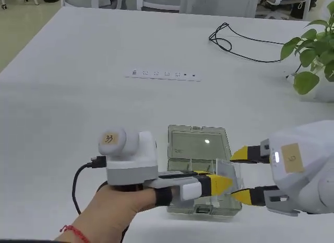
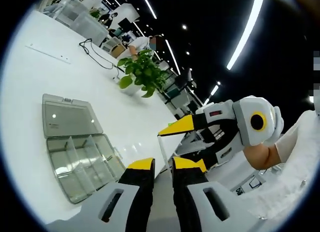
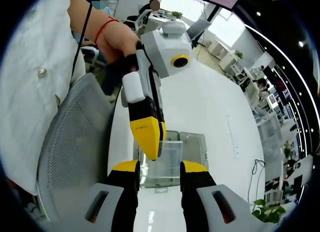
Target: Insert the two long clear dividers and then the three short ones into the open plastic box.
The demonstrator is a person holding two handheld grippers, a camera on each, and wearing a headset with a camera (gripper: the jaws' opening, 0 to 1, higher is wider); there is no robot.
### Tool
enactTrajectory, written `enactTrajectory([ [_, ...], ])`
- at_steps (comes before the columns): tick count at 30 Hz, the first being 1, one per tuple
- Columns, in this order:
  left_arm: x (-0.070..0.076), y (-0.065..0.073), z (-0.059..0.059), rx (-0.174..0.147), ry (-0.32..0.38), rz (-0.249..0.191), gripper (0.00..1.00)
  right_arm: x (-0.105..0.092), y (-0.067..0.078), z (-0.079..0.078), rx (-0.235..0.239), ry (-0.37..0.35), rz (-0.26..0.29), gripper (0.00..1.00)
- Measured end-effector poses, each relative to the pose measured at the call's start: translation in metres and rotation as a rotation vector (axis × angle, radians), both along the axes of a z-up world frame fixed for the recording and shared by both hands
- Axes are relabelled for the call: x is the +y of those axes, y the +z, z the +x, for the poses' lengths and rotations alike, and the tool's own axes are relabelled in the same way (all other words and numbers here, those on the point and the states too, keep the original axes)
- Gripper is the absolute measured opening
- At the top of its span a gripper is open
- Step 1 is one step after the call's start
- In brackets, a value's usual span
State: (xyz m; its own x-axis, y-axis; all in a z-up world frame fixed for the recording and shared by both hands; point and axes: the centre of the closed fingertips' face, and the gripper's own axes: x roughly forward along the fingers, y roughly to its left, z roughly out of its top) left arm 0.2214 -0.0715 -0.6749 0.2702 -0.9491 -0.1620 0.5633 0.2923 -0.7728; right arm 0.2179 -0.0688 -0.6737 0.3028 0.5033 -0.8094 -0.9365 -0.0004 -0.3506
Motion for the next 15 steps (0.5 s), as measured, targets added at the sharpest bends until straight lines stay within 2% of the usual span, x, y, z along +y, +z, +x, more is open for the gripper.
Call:
enactTrajectory([
  [9, -0.0027, 0.0022, -0.0029, 0.009, -0.013, -0.018, 0.0, 0.0005, -0.0014, -0.003, -0.01, 0.018, -0.02, 0.33],
  [11, -0.0027, 0.0018, -0.0027, 0.018, -0.009, -0.023, 0.0, 0.0002, -0.0014, -0.0028, -0.012, 0.02, -0.025, 0.33],
  [15, -0.001, 0.0007, -0.003, 0.059, -0.005, -0.047, 0.0, 0.001, -0.0008, -0.0036, -0.011, 0.023, -0.024, 0.33],
])
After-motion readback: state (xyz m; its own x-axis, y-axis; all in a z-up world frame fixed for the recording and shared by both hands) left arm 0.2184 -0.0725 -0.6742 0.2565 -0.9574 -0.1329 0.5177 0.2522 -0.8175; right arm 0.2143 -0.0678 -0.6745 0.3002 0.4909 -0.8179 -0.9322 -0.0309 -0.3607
